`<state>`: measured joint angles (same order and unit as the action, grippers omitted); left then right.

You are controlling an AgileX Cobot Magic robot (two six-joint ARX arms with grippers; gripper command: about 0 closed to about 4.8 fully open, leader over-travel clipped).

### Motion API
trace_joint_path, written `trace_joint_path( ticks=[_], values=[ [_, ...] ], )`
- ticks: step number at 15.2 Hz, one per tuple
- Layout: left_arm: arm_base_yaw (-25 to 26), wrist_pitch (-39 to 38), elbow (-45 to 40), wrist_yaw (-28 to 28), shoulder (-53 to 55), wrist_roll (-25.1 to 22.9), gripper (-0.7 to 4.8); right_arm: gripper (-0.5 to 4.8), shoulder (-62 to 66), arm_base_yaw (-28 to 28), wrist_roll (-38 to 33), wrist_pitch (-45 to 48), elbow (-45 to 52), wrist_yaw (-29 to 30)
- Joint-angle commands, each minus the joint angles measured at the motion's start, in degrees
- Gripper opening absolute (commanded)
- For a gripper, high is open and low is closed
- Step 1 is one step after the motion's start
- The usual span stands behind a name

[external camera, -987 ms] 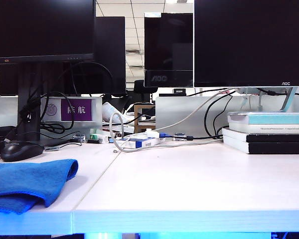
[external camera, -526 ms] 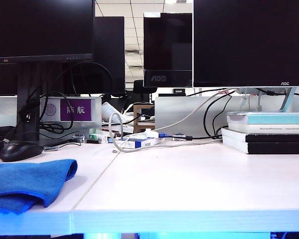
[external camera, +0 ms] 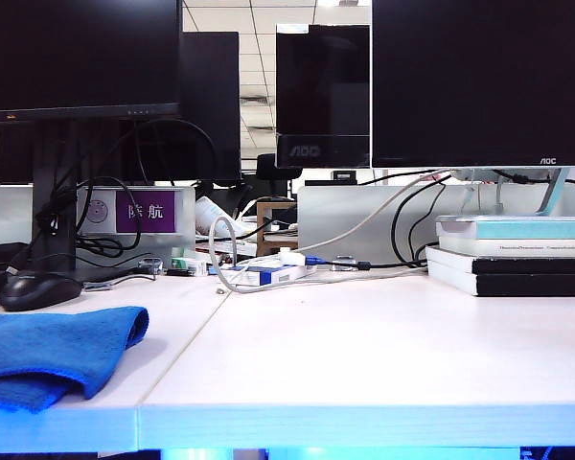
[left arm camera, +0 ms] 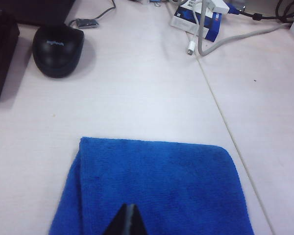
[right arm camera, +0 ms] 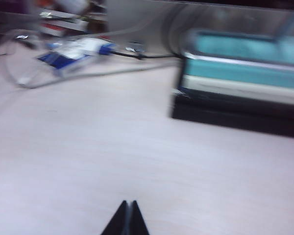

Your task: Wipe the table from right to left using the rag.

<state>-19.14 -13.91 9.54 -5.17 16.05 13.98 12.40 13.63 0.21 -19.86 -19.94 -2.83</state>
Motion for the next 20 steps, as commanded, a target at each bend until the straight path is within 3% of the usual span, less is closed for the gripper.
trace_joint_path(
  ticks=[1, 3, 13, 20],
  values=[
    [0.0, 0.7, 0.2, 0.0, 0.0, 0.0, -0.05, -0.06, -3.3, -5.3, -0.2, 3.4, 1.5, 0.0],
    [0.0, 0.7, 0.2, 0.0, 0.0, 0.0, -0.05, -0.06, -3.4, -7.6, -1.2, 3.1, 2.5, 0.0],
    [0.0, 0.7, 0.2, 0.0, 0.0, 0.0, -0.05, -0.05, -6.0, -7.4, -3.4, 3.3, 15.9, -3.4],
    [0.0, 0.7, 0.2, 0.0, 0.0, 0.0, -0.05, -0.05, -6.2, -7.2, -3.4, 3.5, 17.5, -3.0]
  ],
)
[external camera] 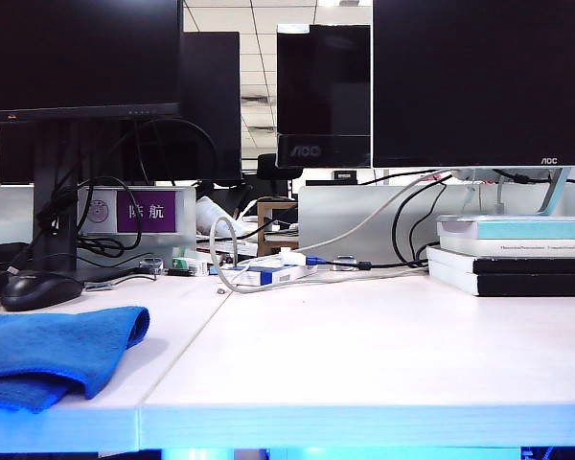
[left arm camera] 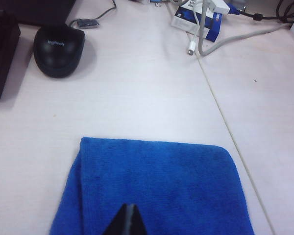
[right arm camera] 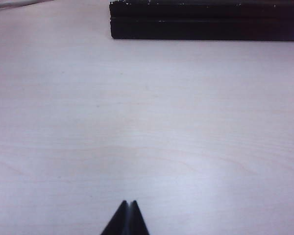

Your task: Wipe the table from right to left using the rag.

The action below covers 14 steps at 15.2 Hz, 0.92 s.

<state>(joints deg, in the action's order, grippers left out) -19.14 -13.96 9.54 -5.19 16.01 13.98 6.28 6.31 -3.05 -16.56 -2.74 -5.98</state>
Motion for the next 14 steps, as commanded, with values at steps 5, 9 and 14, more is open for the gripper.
trace_joint_path(
  ticks=[5, 9, 14],
  values=[
    [1.4, 0.7, 0.2, 0.1, -3.8, 0.0, -0.05, -0.05, -0.1, 0.1, -0.2, 0.2, 0.3, 0.1],
    [11.7, 0.6, 0.2, -0.1, -8.9, 0.0, -0.05, -0.05, -0.1, 0.1, -0.2, 0.2, 0.3, 0.1],
    [19.5, 0.3, -3.1, -1.7, -14.7, 0.0, -0.05, -0.05, -0.1, 0.1, -0.2, 0.2, 0.3, 0.1]
  ],
)
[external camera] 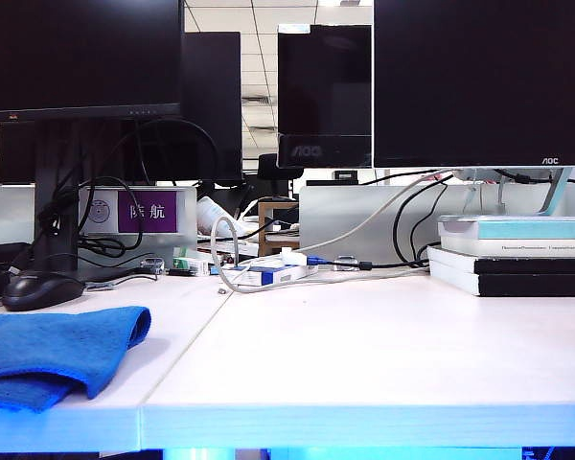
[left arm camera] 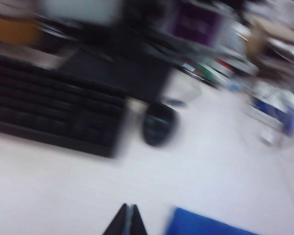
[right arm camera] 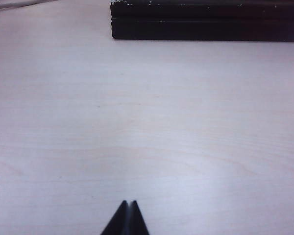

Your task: Wipe the table from right to left using the rag.

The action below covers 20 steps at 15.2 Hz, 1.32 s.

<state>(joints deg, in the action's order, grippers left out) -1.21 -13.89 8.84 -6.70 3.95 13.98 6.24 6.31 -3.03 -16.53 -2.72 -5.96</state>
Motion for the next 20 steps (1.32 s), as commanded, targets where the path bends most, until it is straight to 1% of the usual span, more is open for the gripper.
trace_joint_path(
  ticks=[1, 2, 4, 8, 10, 14, 17, 18, 19, 20],
  values=[
    [1.6, 0.2, -3.3, -0.2, -3.6, 0.0, -0.05, -0.05, -0.1, 0.1, -0.2, 0.1, 0.2, 0.1],
    [1.6, 0.2, -4.4, 0.2, -3.9, 0.0, -0.05, -0.05, -0.1, 0.1, -0.2, 0.2, 0.2, 0.1],
    [1.6, -0.1, -7.2, 2.5, -3.9, -0.1, -0.05, -0.05, -0.1, 0.1, -0.2, 0.2, 0.2, 0.1],
    [1.6, 1.3, -7.6, 3.1, -3.9, -0.2, -0.04, -0.05, -0.2, 0.0, -0.2, 0.2, 0.2, 0.1],
    [1.7, 1.3, -7.6, 4.6, -3.9, -0.2, -0.04, -0.05, -0.5, 0.1, -0.2, 0.2, 0.2, 0.1],
    [1.6, 1.2, -7.6, 4.6, -3.9, -0.4, -0.04, -0.05, -0.5, 0.1, -0.2, 0.2, 0.2, 0.1],
    [1.6, 1.2, -7.6, 4.1, -3.9, -9.1, -0.04, -0.05, -0.5, 0.1, -0.2, 0.2, 0.2, 0.1],
    [1.6, 1.2, -7.6, 4.1, -3.9, -13.0, -0.04, -0.05, -0.5, 0.1, -0.2, 0.2, 0.2, 0.1],
    [1.6, 1.2, -7.6, 4.2, -3.9, -15.1, -0.04, -0.05, -0.5, 0.1, -0.2, 0.2, 0.2, 0.1],
    [1.6, 1.2, -7.6, 4.3, -3.9, -15.0, -0.04, -0.05, -0.5, 0.1, -0.2, 0.2, 0.2, 0.1]
  ],
)
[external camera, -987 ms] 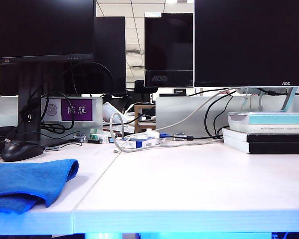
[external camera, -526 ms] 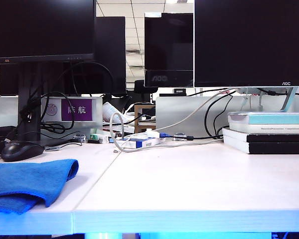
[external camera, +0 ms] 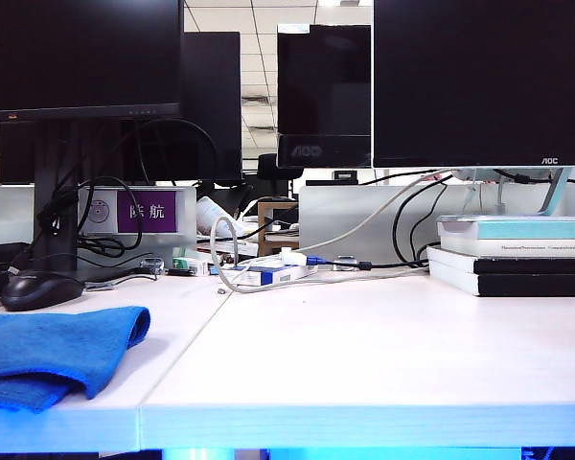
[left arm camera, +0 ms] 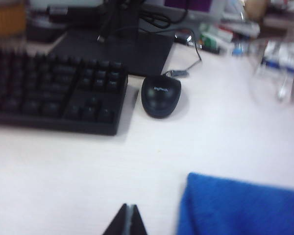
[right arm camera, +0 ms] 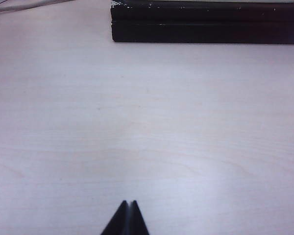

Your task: Wipe the table from right to left using the rag.

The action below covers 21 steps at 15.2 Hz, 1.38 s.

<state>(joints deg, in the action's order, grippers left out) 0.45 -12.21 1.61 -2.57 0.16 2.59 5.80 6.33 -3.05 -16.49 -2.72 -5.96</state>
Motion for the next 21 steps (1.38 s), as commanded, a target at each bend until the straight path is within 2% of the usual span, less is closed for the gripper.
trace_joint_path(
  ticks=[1, 8, 10, 12, 21],
  values=[
    [-0.1, -0.5, -0.3, 0.2, -0.1, -3.7, -0.04, -0.05, -0.1, 0.1, -0.2, 0.2, 0.2, 0.1],
    [-0.1, -0.5, -0.3, 0.2, -0.1, -3.7, -0.04, -0.05, -1.3, -0.3, -0.1, 0.8, 0.4, -1.0],
    [-0.1, -0.5, -0.3, 0.2, -0.1, -3.7, -0.04, -0.05, -2.7, -3.4, 2.6, 7.2, 2.4, -1.8],
    [-0.1, -0.5, -0.3, 0.2, -0.1, -3.7, -0.04, -0.05, -4.9, -4.6, 4.6, 7.3, 2.6, -1.7],
    [-0.1, -0.5, -0.3, 0.2, -0.1, -3.7, -0.04, -0.05, -5.7, -5.0, 4.6, 7.3, 2.6, 0.1]
  ],
)
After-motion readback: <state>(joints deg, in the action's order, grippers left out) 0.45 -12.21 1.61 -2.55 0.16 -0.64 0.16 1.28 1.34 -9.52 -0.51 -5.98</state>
